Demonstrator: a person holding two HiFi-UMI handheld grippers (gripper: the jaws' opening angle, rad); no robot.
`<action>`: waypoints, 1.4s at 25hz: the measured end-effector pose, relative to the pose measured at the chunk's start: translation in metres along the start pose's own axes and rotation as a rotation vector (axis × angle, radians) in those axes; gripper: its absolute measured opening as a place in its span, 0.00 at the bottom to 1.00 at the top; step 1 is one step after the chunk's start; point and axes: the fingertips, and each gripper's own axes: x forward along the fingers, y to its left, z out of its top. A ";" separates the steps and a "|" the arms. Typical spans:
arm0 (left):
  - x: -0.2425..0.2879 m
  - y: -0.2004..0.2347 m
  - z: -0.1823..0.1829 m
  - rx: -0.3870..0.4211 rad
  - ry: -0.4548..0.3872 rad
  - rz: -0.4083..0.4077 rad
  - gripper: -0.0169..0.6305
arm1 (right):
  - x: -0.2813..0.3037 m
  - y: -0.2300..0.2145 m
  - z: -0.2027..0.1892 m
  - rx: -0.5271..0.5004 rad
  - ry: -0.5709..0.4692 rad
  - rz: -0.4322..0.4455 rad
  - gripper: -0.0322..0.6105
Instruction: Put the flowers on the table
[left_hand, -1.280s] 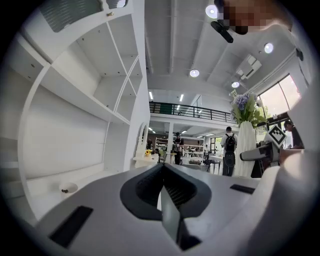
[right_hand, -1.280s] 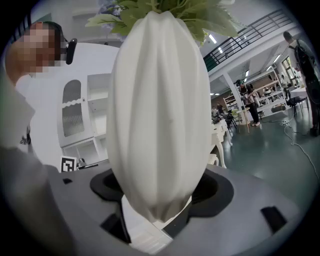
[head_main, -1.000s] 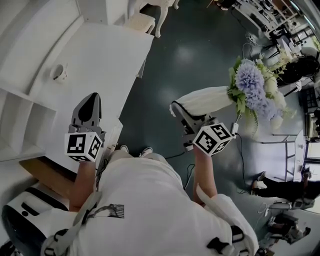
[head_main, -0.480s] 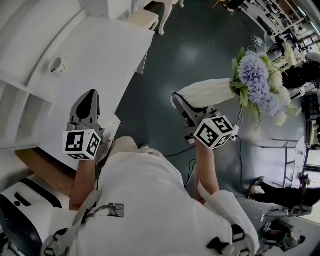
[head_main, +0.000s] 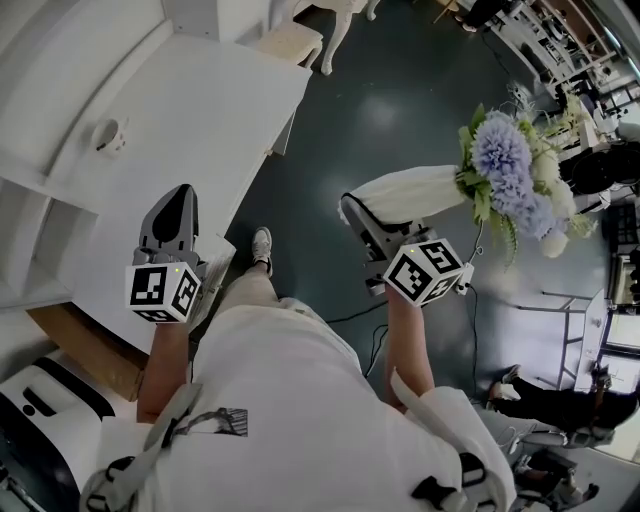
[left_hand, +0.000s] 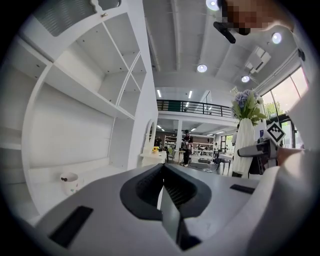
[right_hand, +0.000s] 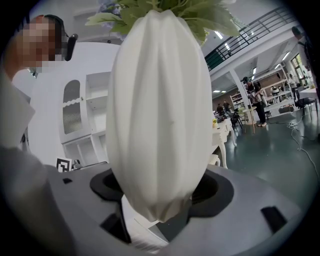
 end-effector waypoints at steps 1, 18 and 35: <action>0.010 0.002 -0.003 -0.002 0.007 -0.004 0.05 | 0.006 -0.006 0.000 0.003 0.004 -0.002 0.61; 0.334 0.111 -0.030 -0.072 0.038 -0.095 0.05 | 0.260 -0.155 0.069 -0.053 0.070 -0.030 0.61; 0.329 0.097 -0.042 -0.079 0.074 -0.023 0.05 | 0.281 -0.151 0.066 -0.054 0.128 0.095 0.61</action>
